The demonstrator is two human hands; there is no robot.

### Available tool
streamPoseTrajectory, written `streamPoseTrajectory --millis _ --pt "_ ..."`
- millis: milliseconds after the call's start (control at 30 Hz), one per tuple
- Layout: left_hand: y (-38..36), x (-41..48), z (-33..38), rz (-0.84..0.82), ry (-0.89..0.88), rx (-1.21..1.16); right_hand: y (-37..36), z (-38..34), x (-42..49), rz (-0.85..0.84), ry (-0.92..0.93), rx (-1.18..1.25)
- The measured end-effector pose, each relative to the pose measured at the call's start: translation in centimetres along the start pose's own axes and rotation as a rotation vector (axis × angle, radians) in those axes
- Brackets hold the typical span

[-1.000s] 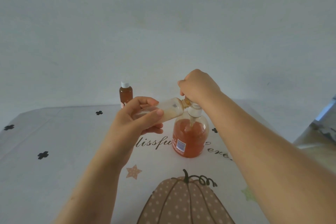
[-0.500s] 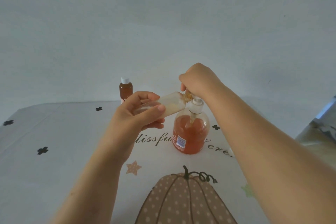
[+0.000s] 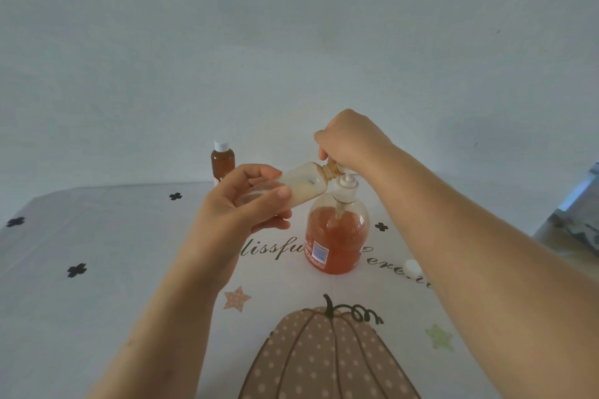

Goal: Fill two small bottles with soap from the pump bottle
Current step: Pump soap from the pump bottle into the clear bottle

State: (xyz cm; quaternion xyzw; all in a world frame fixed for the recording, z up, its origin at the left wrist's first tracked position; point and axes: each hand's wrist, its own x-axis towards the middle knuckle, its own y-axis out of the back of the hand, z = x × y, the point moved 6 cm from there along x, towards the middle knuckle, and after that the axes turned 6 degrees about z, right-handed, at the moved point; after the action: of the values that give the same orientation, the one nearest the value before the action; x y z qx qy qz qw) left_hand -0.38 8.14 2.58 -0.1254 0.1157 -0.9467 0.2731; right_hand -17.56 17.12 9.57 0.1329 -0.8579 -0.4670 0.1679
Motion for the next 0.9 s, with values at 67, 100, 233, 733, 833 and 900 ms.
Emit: streamPoseTrajectory --millis 67,100,233,733,833,900 --pt "0.0 0.0 0.1 0.004 -0.004 0.002 -0.2 0.1 0.1 -0.006 -0.001 0.001" --pt "0.0 0.0 0.1 0.004 -0.005 0.005 -0.2 0.1 0.2 -0.008 -0.003 0.007" --pt "0.1 0.1 -0.2 -0.003 0.009 0.023 -0.7 0.2 0.2 -0.039 -0.029 0.022" --pt "0.2 0.1 -0.1 -0.003 0.005 0.014 0.0 -0.3 -0.3 -0.018 -0.010 -0.039" --pt "0.0 0.1 -0.1 -0.010 0.001 0.009 -0.2 -0.1 -0.2 -0.031 -0.019 -0.018" --pt "0.0 0.0 -0.1 -0.019 0.004 0.013 -0.4 0.0 0.0 -0.039 -0.030 -0.007"
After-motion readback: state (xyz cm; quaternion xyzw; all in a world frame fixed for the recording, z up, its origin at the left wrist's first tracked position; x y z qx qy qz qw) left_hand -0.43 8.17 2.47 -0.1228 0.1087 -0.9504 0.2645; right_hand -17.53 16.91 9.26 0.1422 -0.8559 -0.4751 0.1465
